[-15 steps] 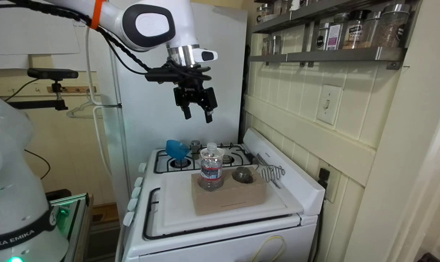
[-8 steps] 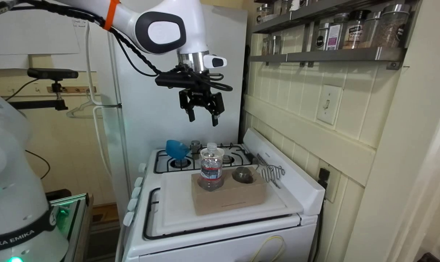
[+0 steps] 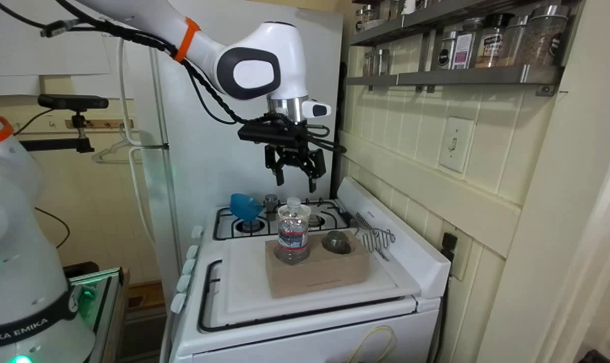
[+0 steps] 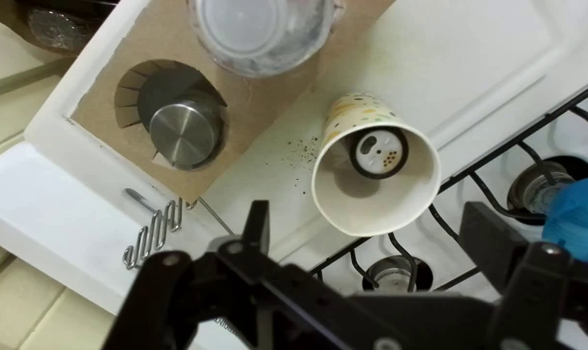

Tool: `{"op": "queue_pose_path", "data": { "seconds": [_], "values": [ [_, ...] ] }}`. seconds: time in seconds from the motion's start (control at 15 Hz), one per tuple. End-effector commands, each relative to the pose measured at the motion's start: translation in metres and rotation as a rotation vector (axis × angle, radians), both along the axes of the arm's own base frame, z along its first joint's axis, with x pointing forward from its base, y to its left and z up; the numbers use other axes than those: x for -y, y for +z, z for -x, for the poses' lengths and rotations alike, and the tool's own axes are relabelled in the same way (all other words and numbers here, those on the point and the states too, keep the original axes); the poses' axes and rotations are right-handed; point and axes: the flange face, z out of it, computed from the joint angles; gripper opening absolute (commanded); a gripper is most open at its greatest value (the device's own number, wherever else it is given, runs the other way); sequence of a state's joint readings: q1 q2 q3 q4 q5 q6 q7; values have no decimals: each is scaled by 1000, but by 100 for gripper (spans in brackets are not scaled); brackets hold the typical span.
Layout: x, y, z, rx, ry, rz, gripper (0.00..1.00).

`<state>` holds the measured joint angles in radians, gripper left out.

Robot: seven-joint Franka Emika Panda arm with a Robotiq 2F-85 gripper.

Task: Remove the black container from the coffee cup and place it on the tray.

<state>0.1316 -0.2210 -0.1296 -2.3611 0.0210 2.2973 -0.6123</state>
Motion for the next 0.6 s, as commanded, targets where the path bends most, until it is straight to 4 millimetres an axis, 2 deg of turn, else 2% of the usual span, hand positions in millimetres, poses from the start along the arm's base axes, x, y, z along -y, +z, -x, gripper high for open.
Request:
{"op": "queue_pose_path", "data": {
  "seconds": [0.0, 0.07, 0.13, 0.27, 0.53],
  "values": [
    [-12, -25, -14, -44, -19, 0, 100],
    [-20, -28, -10, -80, 13, -14, 100],
    [-11, -21, -8, -46, 5, 7, 100],
    [-19, -30, -10, -63, 16, 6, 100],
    [-25, -50, -15, -63, -67, 61, 100]
  ]
}}
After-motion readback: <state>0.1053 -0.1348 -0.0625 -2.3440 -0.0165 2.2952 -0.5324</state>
